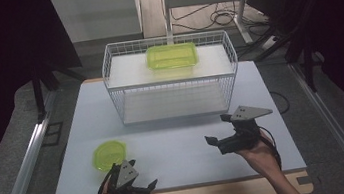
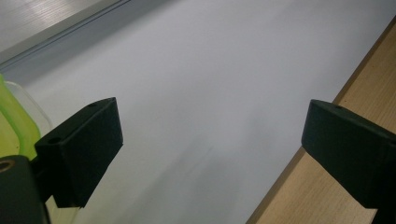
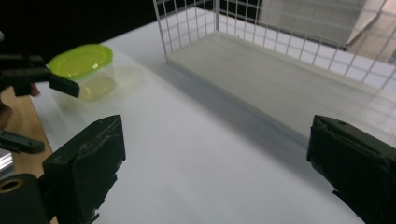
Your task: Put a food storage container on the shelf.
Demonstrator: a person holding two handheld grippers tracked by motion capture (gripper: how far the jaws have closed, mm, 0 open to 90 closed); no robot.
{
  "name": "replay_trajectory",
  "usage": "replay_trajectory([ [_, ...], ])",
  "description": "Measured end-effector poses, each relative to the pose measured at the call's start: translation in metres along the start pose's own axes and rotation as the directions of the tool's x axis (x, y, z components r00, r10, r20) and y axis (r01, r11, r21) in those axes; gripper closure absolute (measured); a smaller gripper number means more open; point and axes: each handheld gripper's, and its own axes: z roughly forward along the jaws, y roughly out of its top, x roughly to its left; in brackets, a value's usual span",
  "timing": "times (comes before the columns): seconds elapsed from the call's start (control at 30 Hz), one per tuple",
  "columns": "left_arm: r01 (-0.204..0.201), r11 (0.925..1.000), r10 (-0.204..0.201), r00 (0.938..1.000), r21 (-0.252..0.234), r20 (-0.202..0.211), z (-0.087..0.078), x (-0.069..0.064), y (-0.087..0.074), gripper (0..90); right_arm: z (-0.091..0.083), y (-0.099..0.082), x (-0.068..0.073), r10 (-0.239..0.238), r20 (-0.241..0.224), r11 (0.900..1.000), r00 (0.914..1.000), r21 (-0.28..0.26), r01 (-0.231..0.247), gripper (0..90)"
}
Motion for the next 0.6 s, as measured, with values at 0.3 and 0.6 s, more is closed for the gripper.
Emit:
replay_trajectory([
  [0.3,-0.024,0.9996,0.023,0.9997,0.016,0.006,0.001,-0.002,0.0,5.1,0.0,-0.026,0.006,0.008,0.017,0.9995,0.9998,0.03,-0.009,4.8],
  [0.6,-0.038,0.9989,0.038,0.9993,0.027,0.005,0.002,-0.003,0.0,4.8,0.0,-0.049,0.009,0.025,0.044,0.9983,0.9987,0.051,-0.027,4.8],
])
